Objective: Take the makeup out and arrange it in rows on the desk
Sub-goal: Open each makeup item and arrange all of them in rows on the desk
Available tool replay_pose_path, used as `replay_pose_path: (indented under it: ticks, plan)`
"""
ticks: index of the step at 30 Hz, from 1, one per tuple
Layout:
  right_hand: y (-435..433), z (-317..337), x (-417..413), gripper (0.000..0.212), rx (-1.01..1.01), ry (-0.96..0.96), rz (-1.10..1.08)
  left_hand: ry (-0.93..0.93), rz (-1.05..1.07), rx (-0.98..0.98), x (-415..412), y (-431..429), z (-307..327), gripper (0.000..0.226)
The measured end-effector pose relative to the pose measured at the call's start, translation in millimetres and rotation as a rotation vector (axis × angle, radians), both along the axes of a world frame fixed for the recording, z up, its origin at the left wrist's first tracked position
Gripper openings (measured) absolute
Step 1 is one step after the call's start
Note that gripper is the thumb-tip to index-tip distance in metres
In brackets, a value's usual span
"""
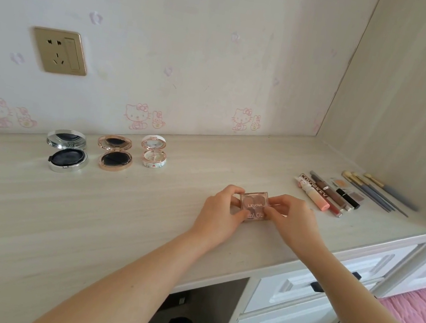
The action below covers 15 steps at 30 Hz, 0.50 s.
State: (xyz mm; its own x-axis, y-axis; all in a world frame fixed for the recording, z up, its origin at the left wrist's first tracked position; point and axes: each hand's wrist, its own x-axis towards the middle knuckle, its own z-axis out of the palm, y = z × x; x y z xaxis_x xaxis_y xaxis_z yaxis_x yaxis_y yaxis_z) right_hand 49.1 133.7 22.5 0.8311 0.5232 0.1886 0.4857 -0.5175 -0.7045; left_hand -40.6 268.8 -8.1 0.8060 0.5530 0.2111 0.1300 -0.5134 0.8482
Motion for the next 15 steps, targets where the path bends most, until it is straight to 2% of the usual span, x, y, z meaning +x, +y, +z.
replay_pose_path:
  ticks: [6, 11, 15]
  plan:
    - [7, 4, -8, 0.016, 0.091, 0.086, 0.039, -0.034, 0.033, -0.105, -15, 1, 3, 0.053]
    - [15, 5, -18, 0.012, 0.16, 0.152, 0.082, -0.087, 0.046, -0.268, -31, 7, 12, 0.044]
    - [23, 8, -30, 0.037, 0.168, 0.162, 0.15, -0.111, 0.042, -0.377, -49, 14, 21, 0.036]
